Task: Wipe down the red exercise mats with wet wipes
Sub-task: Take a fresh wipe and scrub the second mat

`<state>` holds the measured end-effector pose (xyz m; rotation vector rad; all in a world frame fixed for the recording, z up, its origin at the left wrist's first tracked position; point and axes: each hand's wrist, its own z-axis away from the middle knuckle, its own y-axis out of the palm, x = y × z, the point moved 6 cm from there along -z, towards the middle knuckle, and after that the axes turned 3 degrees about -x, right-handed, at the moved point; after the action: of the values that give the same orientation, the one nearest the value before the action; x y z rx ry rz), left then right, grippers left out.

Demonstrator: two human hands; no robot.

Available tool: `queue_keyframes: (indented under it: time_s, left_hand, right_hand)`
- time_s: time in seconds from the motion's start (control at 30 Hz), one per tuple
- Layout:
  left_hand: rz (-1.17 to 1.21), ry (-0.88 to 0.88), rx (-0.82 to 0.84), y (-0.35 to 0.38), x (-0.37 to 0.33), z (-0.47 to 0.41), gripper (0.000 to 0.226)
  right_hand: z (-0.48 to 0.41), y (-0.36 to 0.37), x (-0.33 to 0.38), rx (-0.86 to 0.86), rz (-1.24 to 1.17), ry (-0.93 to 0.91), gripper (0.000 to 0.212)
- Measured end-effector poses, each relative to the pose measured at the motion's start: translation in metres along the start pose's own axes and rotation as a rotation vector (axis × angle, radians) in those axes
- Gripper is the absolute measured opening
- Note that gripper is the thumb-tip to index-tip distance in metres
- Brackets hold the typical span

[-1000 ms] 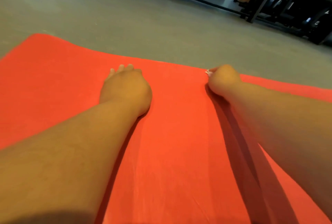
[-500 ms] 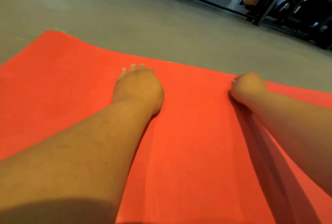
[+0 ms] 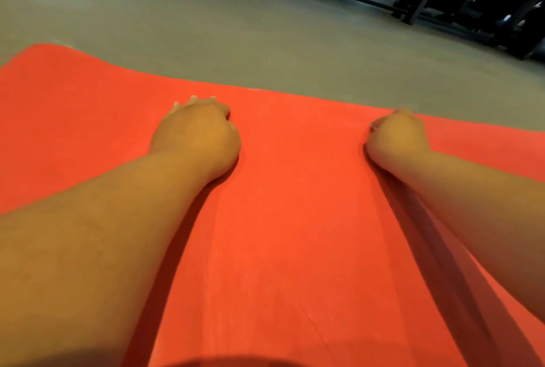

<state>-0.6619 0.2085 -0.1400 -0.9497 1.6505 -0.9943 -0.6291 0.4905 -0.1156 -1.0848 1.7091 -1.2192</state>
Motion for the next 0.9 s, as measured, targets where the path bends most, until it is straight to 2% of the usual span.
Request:
queue_keyframes:
  time_s: [0.07, 0.13, 0.2, 0.23, 0.27, 0.33, 0.4, 0.43, 0.57, 0.67, 0.7, 0.73, 0.83, 0.87, 0.9]
  left_hand:
    - [0.0, 0.033, 0.026, 0.0, -0.003, 0.002, 0.044]
    - [-0.074, 0.105, 0.113, 0.003, -0.006, 0.007, 0.05]
    - [-0.199, 0.139, 0.274, 0.006, -0.003, 0.018, 0.059]
    - [-0.241, 0.131, 0.351, 0.004, -0.003, 0.028, 0.065]
    - [-0.269, 0.121, 0.404, 0.002, -0.003, 0.039, 0.071]
    - [-0.31, 0.108, 0.489, -0.005, -0.008, 0.067, 0.08]
    - [-0.323, 0.101, 0.58, -0.013, -0.015, 0.099, 0.084]
    - [-0.323, 0.102, 0.625, -0.018, -0.02, 0.114, 0.086]
    - [-0.377, 0.153, 0.773, -0.04, -0.039, 0.172, 0.097]
    - [-0.394, 0.166, 0.859, -0.055, -0.047, 0.212, 0.105]
    - [-0.391, 0.163, 0.886, -0.059, -0.048, 0.225, 0.108]
    - [-0.393, 0.162, 0.912, -0.062, -0.048, 0.239, 0.109]
    - [-0.391, 0.162, 0.938, -0.068, -0.05, 0.275, 0.11]
    - [-0.385, 0.174, 0.917, -0.07, -0.052, 0.28, 0.109]
    - [-0.381, 0.188, 0.895, -0.072, -0.054, 0.283, 0.107]
  right_hand:
    - [0.02, -0.006, 0.031, -0.049, -0.241, -0.09, 0.027]
    - [0.056, -0.018, 0.063, -0.128, -0.425, -0.3, 0.028]
    - [0.095, -0.031, 0.08, -0.116, -0.517, -0.542, 0.027]
    - [0.102, -0.034, 0.072, -0.081, -0.496, -0.583, 0.026]
    - [0.1, -0.036, 0.056, -0.058, -0.428, -0.56, 0.027]
    - [0.084, -0.032, 0.003, -0.014, -0.26, -0.318, 0.031]
    - [0.096, -0.032, -0.03, 0.047, -0.269, -0.086, 0.033]
    - [0.114, -0.035, -0.024, 0.051, -0.311, -0.079, 0.032]
    - [0.233, -0.07, 0.037, 0.091, -0.514, -0.413, 0.028]
    - [0.305, -0.094, 0.043, 0.29, -0.583, -0.676, 0.025]
    - [0.306, -0.095, 0.029, 0.326, -0.558, -0.664, 0.025]
    - [0.298, -0.093, 0.009, 0.325, -0.508, -0.575, 0.026]
    - [0.271, -0.082, -0.076, 0.249, -0.373, 0.036, 0.027]
    - [0.276, -0.079, -0.086, 0.229, -0.351, 0.169, 0.027]
    - [0.287, -0.082, -0.076, 0.216, -0.351, 0.197, 0.027]
